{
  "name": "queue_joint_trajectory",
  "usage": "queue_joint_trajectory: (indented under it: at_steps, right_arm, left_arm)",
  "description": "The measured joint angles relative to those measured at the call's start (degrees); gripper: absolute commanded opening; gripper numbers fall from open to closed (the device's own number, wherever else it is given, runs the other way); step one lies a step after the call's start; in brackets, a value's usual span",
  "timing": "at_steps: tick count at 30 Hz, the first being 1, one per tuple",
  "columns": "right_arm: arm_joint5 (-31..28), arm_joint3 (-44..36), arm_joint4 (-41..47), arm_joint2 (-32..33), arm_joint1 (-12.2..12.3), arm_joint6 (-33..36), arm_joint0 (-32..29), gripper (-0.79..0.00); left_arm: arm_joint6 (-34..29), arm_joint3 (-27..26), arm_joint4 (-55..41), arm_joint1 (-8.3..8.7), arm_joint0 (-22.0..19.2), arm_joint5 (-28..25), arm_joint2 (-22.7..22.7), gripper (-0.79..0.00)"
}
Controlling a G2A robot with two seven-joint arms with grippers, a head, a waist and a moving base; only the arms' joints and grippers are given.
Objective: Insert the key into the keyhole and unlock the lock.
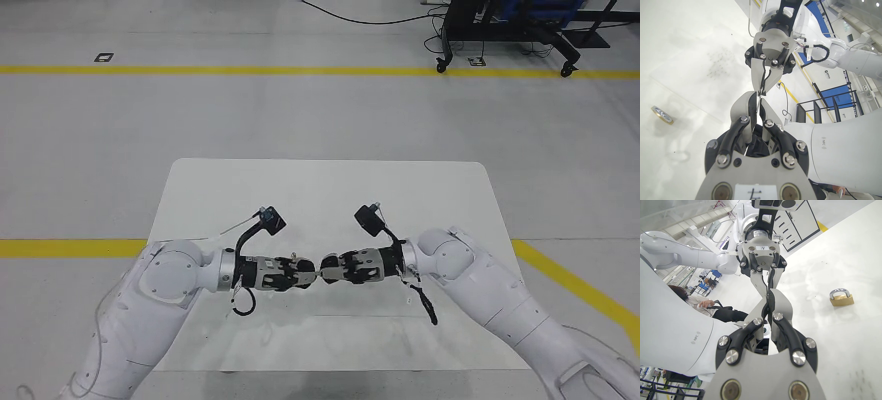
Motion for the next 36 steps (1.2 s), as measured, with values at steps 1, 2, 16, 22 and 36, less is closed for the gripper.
queue_joint_trajectory:
  at_steps: [1,2,16,22,36]
  right_arm:
    - [-0.50,0.23,0.23,-0.10,0.18,-0.50,-0.07,-0.785]
    - [-0.94,0.42,0.45,-0.12,0.32,-0.94,-0.17,-0.785]
    - [-3.99,0.63,1.51,14.51,3.54,-16.37,-9.42,-0.785]
    - [-3.99,-3.26,-2.18,24.90,3.11,-32.15,-19.76,-0.785]
    - [-3.99,-3.39,-2.53,25.10,2.93,-33.35,-20.28,-0.785]
  left_arm:
    - [0.42,-0.16,-0.22,0.07,0.16,-0.18,-0.20,0.000]
    - [0.86,-0.28,-0.43,0.12,0.29,-0.37,-0.43,0.000]
    - [1.36,-0.37,-0.67,0.16,0.42,-0.55,-0.66,0.000]
    - [1.36,-0.37,-0.67,0.16,0.42,-0.55,-0.66,0.000]
    - [5.59,-14.64,18.18,2.32,5.92,9.28,-10.62,0.000]
